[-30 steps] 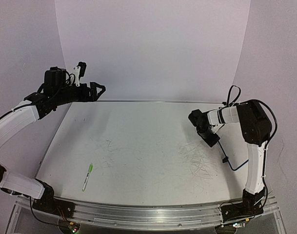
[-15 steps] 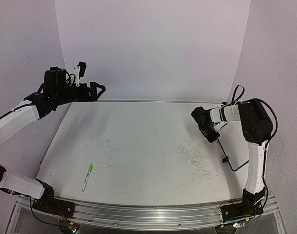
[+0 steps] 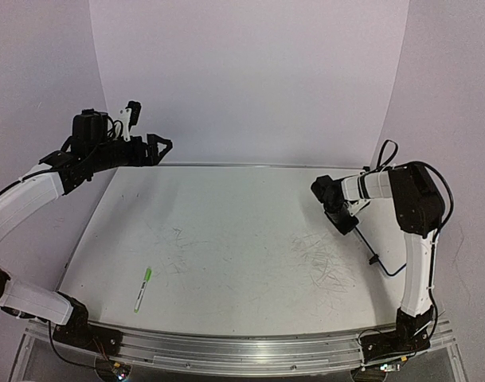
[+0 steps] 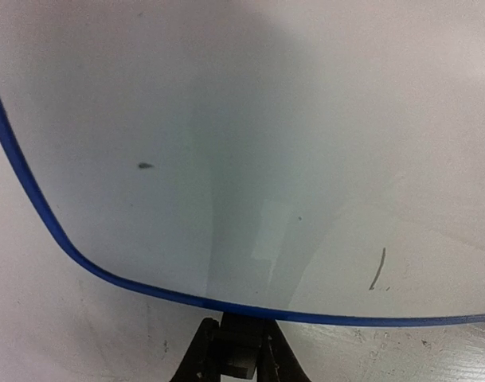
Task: Write a sentence on the whiteboard
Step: Move the whiteboard to the center of the board.
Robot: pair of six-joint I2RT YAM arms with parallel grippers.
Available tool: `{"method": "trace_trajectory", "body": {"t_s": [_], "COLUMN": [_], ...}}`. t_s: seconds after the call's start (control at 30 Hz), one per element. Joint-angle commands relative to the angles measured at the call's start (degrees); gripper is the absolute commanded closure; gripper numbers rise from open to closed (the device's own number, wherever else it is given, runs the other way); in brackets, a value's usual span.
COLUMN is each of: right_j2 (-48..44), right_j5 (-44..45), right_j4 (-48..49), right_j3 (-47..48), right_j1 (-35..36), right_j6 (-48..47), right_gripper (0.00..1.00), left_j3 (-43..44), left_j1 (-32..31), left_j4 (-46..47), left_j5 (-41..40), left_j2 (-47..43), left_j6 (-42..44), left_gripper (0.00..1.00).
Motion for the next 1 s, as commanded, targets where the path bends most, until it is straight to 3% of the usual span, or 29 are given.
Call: {"method": "trace_trajectory", "body": {"t_s": [0.0,0.17,0.43,0.67,0.87,0.97], "right_j2": [-1.9,-3.9,-12.4,-15.6,-14.9,-14.3], "right_j5": [0.7,-0.2,-7.9,-15.1,-15.5,-15.7], "right_j4": [1.9,5.1,23.2,33.5,42.2,43.3], "right_j3": [0.3,-3.0,-16.1,-22.7,-27.0,-27.0], "right_j1": [3.9,9.3,20.9,32.2,41.4,44.3], "right_j6": [-4.7,-10.8,-33.9,-48.2,-52.7,-54.4], "right_gripper": [1.0,1.0,1.0,1.0,1.0,1.0], "left_j3": [-0.3,-0.4,-0.7,-1.2,-1.4,-2.8], "left_j1": [-0.3,-0.2,-0.2,-0.2,-0.4,-0.5], "left_j4": [1.5,1.5,1.4,1.5,1.4,1.3], "left_j5": [0.4,-0.3,-1.9,-4.1,-9.0,-11.2], "left_j2": [0.2,0.2,0.9,2.1,5.3,5.1], "left_j6": [-0.1,0.1,0.7,1.2,0.8,-3.7], "left_gripper": [0.0,0.0,0.01,0.01,0.0,0.0]}}
